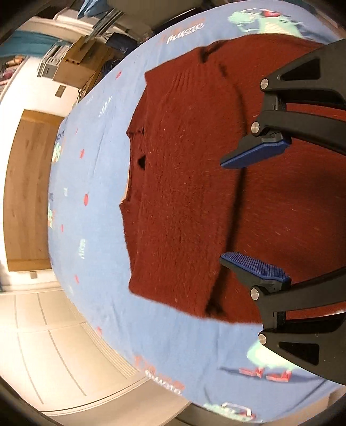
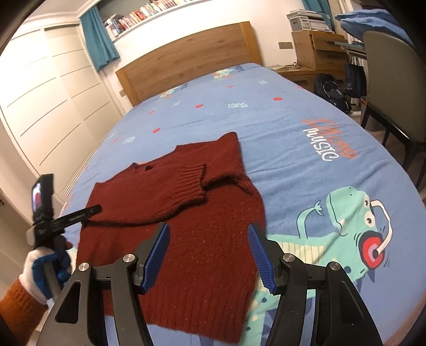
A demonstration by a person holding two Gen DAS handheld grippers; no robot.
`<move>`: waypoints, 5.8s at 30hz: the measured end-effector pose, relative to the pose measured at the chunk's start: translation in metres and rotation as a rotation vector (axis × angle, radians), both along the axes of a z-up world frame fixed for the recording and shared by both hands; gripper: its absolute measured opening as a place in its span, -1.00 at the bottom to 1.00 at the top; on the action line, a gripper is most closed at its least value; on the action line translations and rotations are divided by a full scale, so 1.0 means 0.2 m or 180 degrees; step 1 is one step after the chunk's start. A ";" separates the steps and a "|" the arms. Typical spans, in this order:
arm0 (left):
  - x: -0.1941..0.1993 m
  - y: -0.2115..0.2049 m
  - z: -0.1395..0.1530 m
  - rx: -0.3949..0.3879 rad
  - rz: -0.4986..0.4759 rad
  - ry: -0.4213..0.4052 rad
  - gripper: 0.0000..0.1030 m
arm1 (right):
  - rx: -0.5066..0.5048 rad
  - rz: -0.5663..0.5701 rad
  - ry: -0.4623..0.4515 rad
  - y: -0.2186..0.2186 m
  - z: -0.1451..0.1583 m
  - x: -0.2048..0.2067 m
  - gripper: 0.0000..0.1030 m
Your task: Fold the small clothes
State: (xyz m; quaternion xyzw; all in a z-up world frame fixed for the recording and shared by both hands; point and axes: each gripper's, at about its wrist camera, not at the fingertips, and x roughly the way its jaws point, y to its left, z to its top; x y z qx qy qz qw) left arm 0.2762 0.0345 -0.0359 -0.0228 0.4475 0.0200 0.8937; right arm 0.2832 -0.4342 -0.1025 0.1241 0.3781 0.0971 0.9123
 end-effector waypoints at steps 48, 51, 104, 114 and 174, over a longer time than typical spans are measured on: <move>-0.46 0.46 -0.55 -0.1263 -0.0194 0.1122 0.21 | 0.0554 0.0503 0.1268 -0.06 -0.71 0.04 0.51; -0.45 0.52 -0.55 -0.1540 -0.0139 0.1118 -0.01 | 0.0635 0.0661 0.1268 -0.02 -0.71 0.04 0.43; 0.85 0.90 -0.35 -0.2023 0.0379 0.0612 -0.52 | 0.0735 0.0071 0.0811 0.12 -0.47 1.48 -0.39; 0.79 0.91 -0.01 -0.1421 0.0292 0.0255 -0.18 | 0.0679 -0.0098 0.0525 0.02 -0.26 1.53 0.22; -0.27 -0.13 -0.45 0.0535 -0.1188 0.1084 0.02 | -0.0123 0.0456 0.0672 0.23 -0.48 0.55 0.23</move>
